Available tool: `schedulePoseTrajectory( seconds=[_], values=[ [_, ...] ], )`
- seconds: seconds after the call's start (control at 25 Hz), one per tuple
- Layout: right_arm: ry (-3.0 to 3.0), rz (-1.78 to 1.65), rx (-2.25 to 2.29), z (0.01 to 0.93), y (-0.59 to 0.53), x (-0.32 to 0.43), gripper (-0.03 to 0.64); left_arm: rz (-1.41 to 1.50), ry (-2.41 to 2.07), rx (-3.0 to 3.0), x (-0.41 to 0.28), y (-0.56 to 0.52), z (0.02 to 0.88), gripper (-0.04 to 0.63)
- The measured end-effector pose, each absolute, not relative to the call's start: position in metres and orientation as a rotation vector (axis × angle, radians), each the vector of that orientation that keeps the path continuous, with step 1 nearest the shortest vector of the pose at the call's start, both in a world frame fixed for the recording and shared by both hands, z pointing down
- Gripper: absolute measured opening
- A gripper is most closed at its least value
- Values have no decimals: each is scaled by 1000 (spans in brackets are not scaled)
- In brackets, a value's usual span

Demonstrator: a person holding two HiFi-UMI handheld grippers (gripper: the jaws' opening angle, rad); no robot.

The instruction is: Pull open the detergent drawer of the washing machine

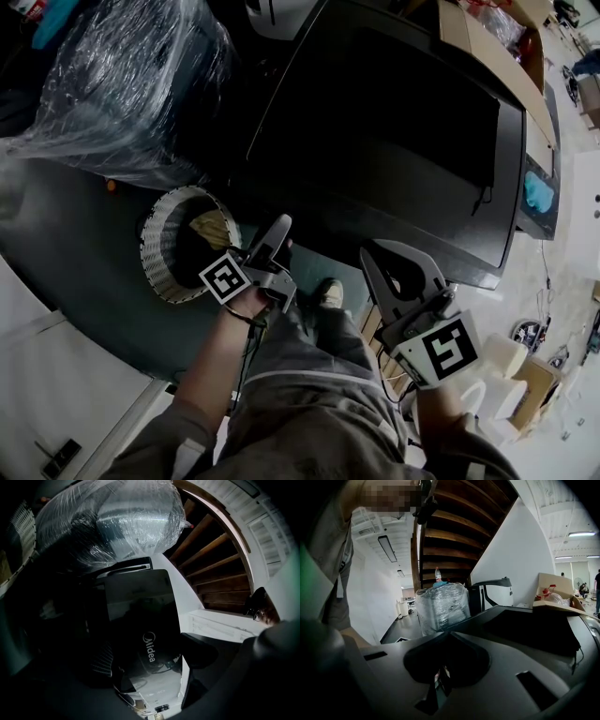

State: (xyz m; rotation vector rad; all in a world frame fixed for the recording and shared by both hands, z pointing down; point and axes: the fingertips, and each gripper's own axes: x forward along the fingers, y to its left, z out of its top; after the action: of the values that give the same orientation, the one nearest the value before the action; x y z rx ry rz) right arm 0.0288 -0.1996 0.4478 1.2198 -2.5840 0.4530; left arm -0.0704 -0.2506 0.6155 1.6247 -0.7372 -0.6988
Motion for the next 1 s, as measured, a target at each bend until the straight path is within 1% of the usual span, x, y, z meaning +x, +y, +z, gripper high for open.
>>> schedulePoseTrajectory(
  seconds=[0.44,1.0],
  values=[
    [-2580,443,1193,446,-189,33,32,-701,-747,1593,-74,-235,614,454],
    [-2575,491,1164,446,-169,22,32,-685,-762,1563,-97,-179,619,454]
  ],
)
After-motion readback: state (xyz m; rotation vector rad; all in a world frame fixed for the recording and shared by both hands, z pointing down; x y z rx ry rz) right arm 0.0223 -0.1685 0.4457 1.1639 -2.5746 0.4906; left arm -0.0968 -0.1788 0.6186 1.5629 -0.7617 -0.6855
